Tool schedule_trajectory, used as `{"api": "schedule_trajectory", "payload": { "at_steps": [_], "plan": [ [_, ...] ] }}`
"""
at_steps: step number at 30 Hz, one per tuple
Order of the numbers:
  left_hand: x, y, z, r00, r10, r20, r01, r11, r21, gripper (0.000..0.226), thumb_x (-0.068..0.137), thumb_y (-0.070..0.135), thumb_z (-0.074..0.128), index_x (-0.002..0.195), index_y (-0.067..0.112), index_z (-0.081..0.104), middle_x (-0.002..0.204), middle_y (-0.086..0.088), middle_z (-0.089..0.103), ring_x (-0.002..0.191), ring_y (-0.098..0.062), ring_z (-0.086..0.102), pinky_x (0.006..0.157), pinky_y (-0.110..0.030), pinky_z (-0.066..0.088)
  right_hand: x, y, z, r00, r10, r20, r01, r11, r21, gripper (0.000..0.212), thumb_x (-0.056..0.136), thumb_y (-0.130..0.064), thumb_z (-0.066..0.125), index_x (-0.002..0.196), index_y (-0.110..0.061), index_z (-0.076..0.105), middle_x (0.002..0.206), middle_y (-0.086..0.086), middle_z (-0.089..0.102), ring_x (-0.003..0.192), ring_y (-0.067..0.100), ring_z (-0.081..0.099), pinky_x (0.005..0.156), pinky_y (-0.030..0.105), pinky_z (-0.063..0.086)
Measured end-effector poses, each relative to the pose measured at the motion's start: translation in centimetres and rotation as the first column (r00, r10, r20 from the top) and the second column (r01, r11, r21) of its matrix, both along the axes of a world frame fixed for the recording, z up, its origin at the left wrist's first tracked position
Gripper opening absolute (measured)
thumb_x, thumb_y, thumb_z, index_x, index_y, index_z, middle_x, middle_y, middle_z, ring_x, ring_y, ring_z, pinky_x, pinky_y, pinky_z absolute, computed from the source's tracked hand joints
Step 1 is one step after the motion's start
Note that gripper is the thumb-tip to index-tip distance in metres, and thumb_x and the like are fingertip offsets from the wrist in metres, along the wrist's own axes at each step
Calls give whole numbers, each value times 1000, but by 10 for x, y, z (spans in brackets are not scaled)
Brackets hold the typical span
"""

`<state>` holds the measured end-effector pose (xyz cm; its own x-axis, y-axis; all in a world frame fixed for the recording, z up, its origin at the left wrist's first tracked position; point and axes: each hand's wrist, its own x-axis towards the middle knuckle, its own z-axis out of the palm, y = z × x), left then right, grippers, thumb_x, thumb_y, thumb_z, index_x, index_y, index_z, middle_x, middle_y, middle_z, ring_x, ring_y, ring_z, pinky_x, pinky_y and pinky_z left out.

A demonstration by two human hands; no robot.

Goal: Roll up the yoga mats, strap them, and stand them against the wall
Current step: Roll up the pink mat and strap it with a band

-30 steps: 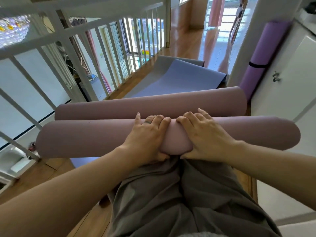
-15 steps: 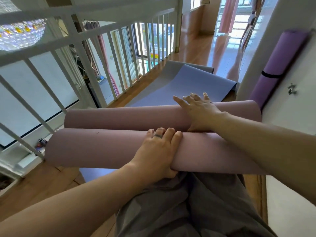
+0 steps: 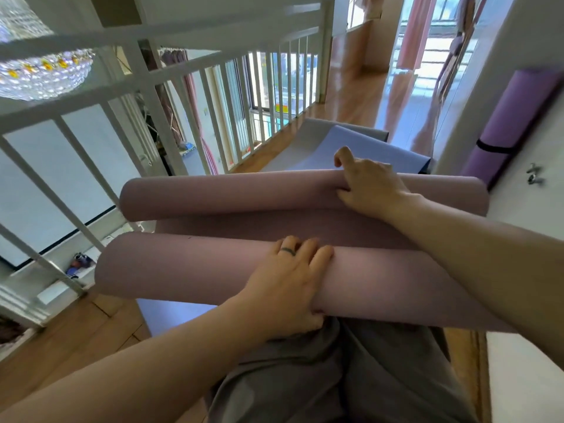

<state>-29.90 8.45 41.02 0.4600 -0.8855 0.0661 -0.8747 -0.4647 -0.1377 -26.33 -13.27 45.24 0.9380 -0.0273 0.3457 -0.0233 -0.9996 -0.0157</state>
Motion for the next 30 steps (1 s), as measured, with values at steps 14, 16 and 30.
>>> {"api": "schedule_trajectory", "payload": {
  "at_steps": [14,16,30],
  "plan": [
    [-13,8,21,1000,-15,-16,18,988,151,89,65,59,67,136,18,31,125,-5,44,106,-29,50,88,-41,47,-10,16,11,1000,25,14,-26,997,69,34,91,-22,58,118,-13,40,91,11,58,85,32,59,68,34,35],
    [-11,10,20,999,-18,-44,24,990,138,93,67,60,65,140,19,25,127,-4,43,108,-29,49,91,-41,45,-12,21,0,1000,27,8,-27,998,60,33,91,-21,56,118,-13,39,89,10,55,86,32,59,69,34,35],
    [-18,17,15,1000,-10,22,9,999,47,87,72,59,59,143,18,30,134,-8,41,117,-30,44,105,-47,35,-8,14,-21,963,238,128,-202,949,-242,18,83,-4,65,98,-14,67,110,13,61,79,35,65,60,39,51]
  ]
}}
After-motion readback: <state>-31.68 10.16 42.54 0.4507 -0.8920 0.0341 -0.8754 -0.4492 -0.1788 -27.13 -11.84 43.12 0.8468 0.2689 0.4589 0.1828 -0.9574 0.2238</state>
